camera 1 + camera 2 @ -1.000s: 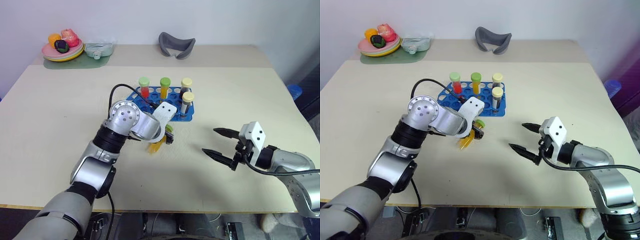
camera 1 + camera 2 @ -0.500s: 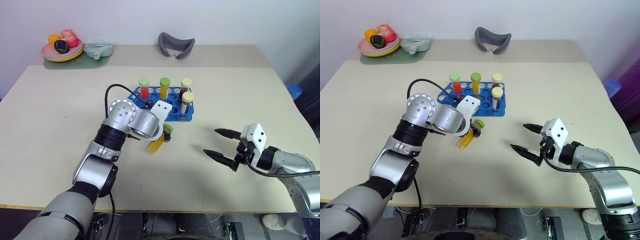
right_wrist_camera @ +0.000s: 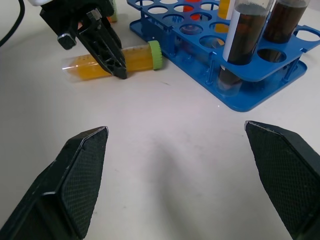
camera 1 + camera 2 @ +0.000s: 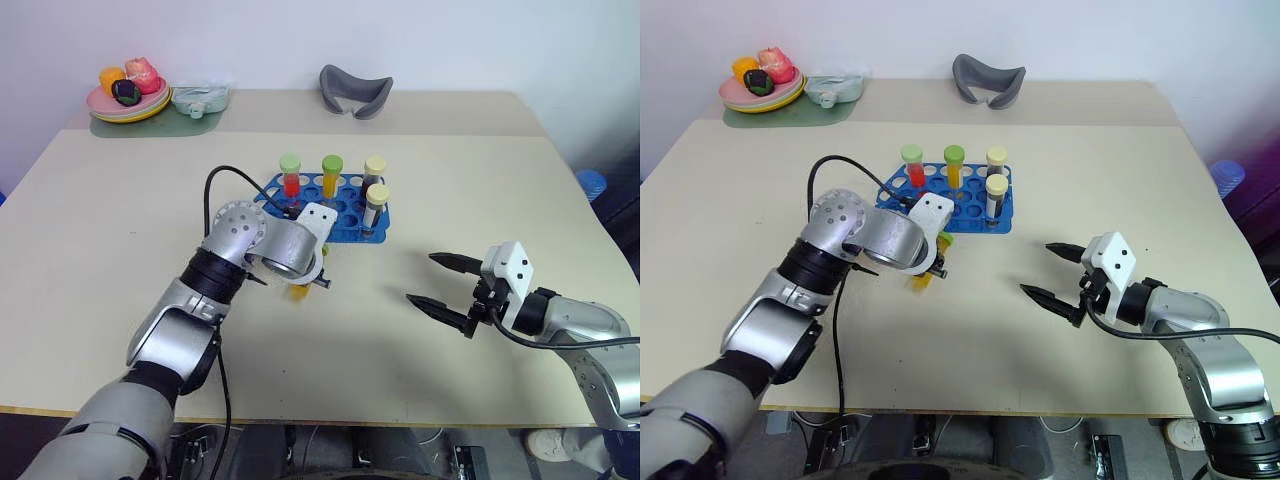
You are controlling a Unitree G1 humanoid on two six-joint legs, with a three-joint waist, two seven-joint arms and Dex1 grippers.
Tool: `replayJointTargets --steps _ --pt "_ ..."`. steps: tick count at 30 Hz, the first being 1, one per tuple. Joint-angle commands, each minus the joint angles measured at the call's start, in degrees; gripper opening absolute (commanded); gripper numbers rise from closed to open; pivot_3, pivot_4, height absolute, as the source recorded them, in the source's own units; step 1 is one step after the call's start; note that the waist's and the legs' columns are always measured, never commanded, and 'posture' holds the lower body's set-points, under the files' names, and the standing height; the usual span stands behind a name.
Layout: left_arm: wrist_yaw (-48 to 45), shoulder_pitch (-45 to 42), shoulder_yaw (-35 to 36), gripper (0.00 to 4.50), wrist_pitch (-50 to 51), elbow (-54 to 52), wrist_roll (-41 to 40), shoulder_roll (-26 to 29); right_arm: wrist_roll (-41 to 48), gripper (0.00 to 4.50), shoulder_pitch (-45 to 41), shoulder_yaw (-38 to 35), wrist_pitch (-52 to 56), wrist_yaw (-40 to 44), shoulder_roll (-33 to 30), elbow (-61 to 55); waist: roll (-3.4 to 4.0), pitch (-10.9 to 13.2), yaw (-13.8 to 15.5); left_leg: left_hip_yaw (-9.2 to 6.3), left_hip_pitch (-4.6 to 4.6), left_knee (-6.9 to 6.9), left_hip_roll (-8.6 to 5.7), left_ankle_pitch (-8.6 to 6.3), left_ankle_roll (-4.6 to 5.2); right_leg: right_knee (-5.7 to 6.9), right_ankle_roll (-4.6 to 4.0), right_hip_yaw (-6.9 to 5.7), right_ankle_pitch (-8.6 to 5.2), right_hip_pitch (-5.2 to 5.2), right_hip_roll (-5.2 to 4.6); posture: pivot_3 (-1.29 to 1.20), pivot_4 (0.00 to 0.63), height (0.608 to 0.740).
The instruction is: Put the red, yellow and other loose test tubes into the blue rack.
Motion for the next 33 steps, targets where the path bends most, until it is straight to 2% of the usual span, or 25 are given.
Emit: replayJointTargets --steps 1,7,10,11,23,25,30,33 --pt "0.1 -0.4 -3.1 1.68 -1.7 -0.9 -1.8 1.6 0.3 4.50 0.0 -1.3 -0.6 0.1 -0.5 -1.6 0.00 0.0 0.0 0.00 0.00 0.00 0.00 0.00 0.00 0.00 0.00 0.00 0.00 0.00 0.01 0.00 0.150 0.735" --pt "-0.5 -1.2 -4.5 1.68 -3.6 -2.4 -1.8 2.8 -0.1 4.50 -0.2 -0.8 -1.0 -0.1 -0.2 -1.2 0.00 0.0 0.0 0.00 0.00 0.00 -0.02 0.00 0.00 0.00 0.00 -0.01 0.00 0.00 0.04 0.00 0.150 0.735" --pt "-0.4 -1.4 -4.3 0.92 -4.2 -3.1 -1.9 2.9 -0.1 4.50 -0.5 -0.6 -1.0 -0.1 -0.1 -1.2 0.00 0.0 0.0 0.00 0.00 0.00 -0.01 0.00 0.00 -0.01 0.00 -0.01 0.00 0.00 0.04 0.00 0.150 0.735" --pt "-0.6 -1.4 -4.4 0.85 -4.3 -3.3 -1.9 2.9 -0.2 4.50 -0.5 -0.6 -1.1 -0.1 -0.1 -1.2 0.00 0.0 0.0 0.00 0.00 0.00 -0.02 0.00 0.00 0.00 0.00 -0.01 0.00 0.00 0.04 0.00 0.150 0.735" --pt "-2.8 -3.6 -4.3 0.85 -3.3 -5.5 -1.9 3.6 -0.8 4.50 -1.0 -0.2 -2.4 0.7 0.2 0.4 0.00 0.0 0.1 0.00 0.00 0.00 -0.03 0.00 0.00 -0.01 0.00 -0.01 0.00 0.00 0.03 0.00 0.150 0.735" --pt "-5.2 -4.9 -5.3 0.85 -2.0 -6.2 -1.9 4.4 -1.0 4.50 -1.2 -0.1 -2.5 0.8 0.3 0.6 -0.01 0.0 0.0 0.00 -0.01 0.00 -0.03 0.00 0.00 -0.01 0.00 -0.01 0.00 0.00 0.03 0.00 0.150 0.735" --pt "-19.1 -8.7 -8.4 0.85 4.4 -9.2 -1.2 8.2 -1.0 4.50 -2.0 0.3 -2.0 0.6 0.3 0.5 0.00 0.0 0.0 0.01 -0.01 -0.01 -0.19 0.00 0.00 -0.02 0.00 -0.03 0.00 0.00 0.05 0.00 0.150 0.735" --pt "-29.2 -8.4 -7.1 0.85 8.5 -16.2 5.4 13.3 -0.9 4.50 -3.2 0.2 -1.4 0.5 -0.1 0.6 0.00 0.0 -0.3 0.01 -0.01 -0.05 -0.18 0.01 -0.02 -0.02 0.00 -0.03 -0.01 -0.04 0.08 0.00 0.150 0.735"
